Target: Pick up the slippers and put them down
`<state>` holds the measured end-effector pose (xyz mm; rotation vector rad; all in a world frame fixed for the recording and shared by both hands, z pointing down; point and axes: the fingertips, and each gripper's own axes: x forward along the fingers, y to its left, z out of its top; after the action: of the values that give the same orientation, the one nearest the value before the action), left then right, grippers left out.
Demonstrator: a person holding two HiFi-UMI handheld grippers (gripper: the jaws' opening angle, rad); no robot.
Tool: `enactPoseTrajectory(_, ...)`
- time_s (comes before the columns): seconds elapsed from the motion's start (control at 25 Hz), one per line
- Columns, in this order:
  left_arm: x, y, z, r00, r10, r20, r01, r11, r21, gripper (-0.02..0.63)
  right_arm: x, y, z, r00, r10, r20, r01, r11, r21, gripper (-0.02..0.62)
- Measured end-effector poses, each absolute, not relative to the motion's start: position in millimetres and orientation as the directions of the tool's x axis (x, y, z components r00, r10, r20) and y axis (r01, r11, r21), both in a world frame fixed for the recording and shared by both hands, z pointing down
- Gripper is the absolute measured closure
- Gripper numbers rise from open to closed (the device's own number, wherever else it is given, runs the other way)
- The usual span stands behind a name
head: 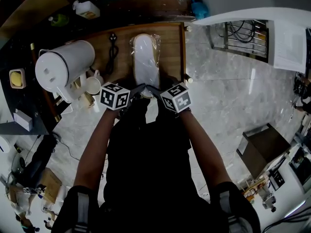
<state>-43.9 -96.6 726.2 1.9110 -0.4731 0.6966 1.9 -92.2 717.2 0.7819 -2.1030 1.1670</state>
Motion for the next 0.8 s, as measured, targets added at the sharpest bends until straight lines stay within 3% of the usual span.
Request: enactPoseTrajectory(0.8, -39.4, -91.8, 673.6, 0.772, -0.069, 0.632, -0.601, -0.406, 0.689, 0.36, 7.2, -90.4, 667.1, -0.656, -0.213, 0.724, -0.719, 0.469, -0.513, 0.316)
